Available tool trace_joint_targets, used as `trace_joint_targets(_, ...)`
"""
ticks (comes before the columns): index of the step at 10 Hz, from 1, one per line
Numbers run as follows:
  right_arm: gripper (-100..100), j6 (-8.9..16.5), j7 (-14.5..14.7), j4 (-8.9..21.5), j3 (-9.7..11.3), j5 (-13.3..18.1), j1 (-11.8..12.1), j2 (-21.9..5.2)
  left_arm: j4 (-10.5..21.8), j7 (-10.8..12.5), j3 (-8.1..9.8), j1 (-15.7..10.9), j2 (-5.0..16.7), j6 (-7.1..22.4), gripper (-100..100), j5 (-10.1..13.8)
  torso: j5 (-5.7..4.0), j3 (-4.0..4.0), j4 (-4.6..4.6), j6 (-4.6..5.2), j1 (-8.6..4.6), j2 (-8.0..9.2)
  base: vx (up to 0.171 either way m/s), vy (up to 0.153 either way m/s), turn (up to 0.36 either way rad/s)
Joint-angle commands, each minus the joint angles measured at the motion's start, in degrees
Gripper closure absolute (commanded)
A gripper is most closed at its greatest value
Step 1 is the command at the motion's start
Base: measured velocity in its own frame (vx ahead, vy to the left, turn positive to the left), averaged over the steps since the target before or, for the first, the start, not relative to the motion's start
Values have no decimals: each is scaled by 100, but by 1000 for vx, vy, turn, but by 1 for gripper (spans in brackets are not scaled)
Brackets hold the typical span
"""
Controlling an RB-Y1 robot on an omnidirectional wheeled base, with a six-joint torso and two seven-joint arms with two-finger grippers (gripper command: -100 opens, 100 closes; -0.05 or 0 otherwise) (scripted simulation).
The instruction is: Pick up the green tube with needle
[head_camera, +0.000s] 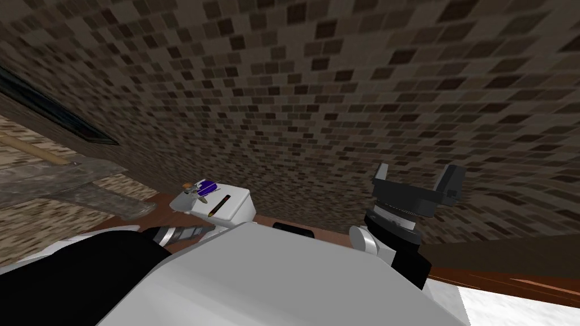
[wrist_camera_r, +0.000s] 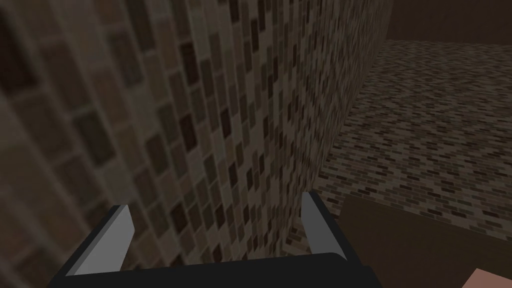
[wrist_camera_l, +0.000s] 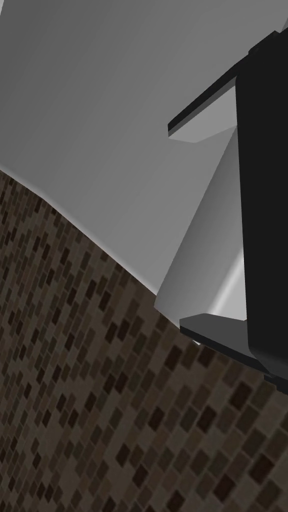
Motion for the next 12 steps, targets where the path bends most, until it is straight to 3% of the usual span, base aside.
trace_joint_targets(1,0,0,0,0,0,0,0,0,286,19,-113,-32,286,-43,-100,-30,0,0,0,0,0,0,33,-106,-270)
trace_joint_targets(2,0,0,0,0,0,0,0,0,327,19,-113,-32,304,-43,-100,-30,-2,-1,-1,2,-11,-2,38,-70,-90)
trace_joint_targets(4,0,0,0,0,0,0,0,0,647,50,-227,-48,647,-81,-100,-51,-1,-3,-1,-1,-7,-5,56,-94,-158)
trace_joint_targets(5,0,0,0,0,0,0,0,0,647,50,-227,-48,681,-81,-100,-51,-9,-5,2,7,-12,-12,30,-64,-43)
trace_joint_targets(7,0,0,0,0,0,0,0,0,889,75,-315,-56,974,-112,-100,-70,-41,-7,17,52,-11,-30,23,-70,-137)
trace_joint_targets(11,0,0,0,0,0,0,0,0,1090,98,-390,-58,1223,-141,-100,-88,-97,-48,31,154,14,-126,26,-31,-84)
trace_joint_targets(12,0,0,0,0,-1,0,0,-1,1069,102,-397,-62,1167,-159,-100,-100,-96,-55,28,153,19,-138,14,-8,-13)
